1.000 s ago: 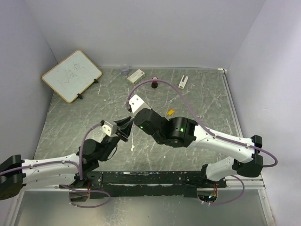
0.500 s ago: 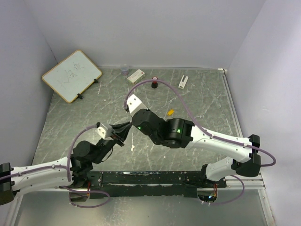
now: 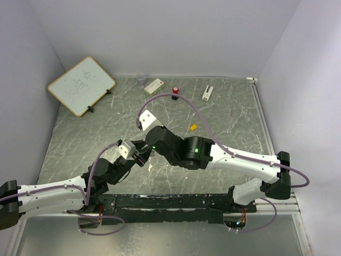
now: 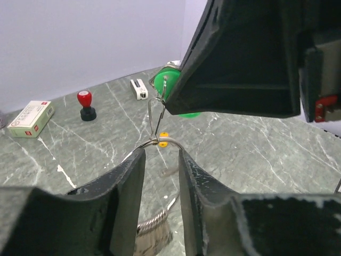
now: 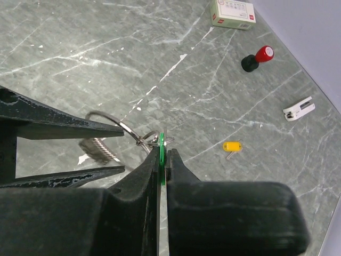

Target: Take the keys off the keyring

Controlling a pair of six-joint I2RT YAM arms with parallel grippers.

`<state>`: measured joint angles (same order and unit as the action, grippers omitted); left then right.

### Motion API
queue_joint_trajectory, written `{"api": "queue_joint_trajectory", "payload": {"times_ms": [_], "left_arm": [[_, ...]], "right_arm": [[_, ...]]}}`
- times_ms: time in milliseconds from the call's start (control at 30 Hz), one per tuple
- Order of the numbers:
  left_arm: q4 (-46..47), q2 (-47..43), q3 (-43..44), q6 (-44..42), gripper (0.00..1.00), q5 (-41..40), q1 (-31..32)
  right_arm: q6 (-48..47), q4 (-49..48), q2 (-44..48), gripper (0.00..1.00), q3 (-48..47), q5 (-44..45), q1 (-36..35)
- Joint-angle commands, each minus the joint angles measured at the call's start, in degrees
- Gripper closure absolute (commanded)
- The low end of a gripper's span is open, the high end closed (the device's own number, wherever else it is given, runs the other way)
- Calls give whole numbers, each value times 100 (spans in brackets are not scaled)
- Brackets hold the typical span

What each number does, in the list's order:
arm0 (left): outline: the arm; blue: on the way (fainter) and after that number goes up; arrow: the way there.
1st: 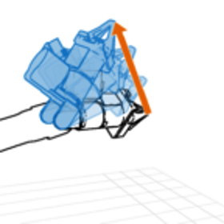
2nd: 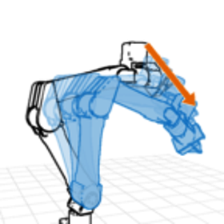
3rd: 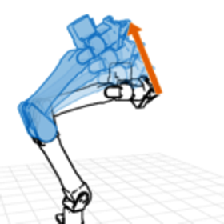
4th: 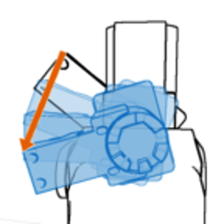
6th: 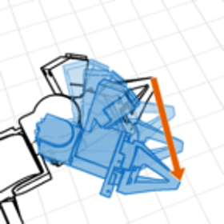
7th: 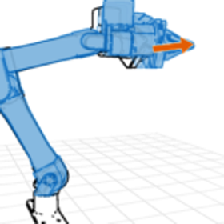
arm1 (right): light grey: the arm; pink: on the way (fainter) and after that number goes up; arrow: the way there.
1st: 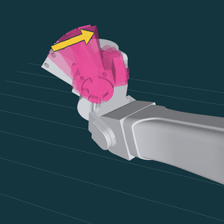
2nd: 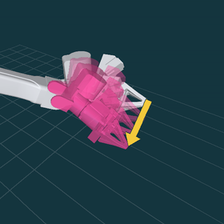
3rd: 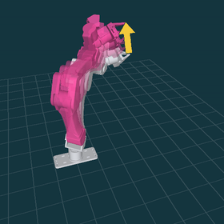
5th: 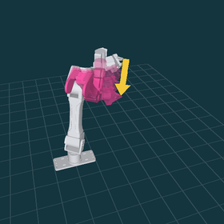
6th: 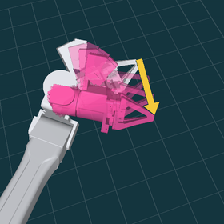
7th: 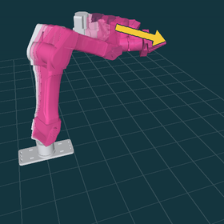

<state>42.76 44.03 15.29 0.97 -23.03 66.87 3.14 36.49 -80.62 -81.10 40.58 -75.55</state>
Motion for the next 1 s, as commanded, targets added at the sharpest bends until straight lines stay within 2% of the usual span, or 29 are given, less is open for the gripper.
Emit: {"api": "queue_joint_trajectory", "payload": {"times_ms": [0,433,700,967], "left_arm": [[629,-177,-257,-564,56,388,16],[1030,-480,-658,-1444,46,693,11],[1537,-227,-760,-1856,45,623,10],[1855,56,-717,-1841,46,384,10]], "right_arm": [[-54,-246,105,100,100,23,-38],[-119,-337,263,100,212,-230,-156],[-172,-357,261,100,222,-208,-276],[-191,-357,266,100,243,-159,-359]]}}
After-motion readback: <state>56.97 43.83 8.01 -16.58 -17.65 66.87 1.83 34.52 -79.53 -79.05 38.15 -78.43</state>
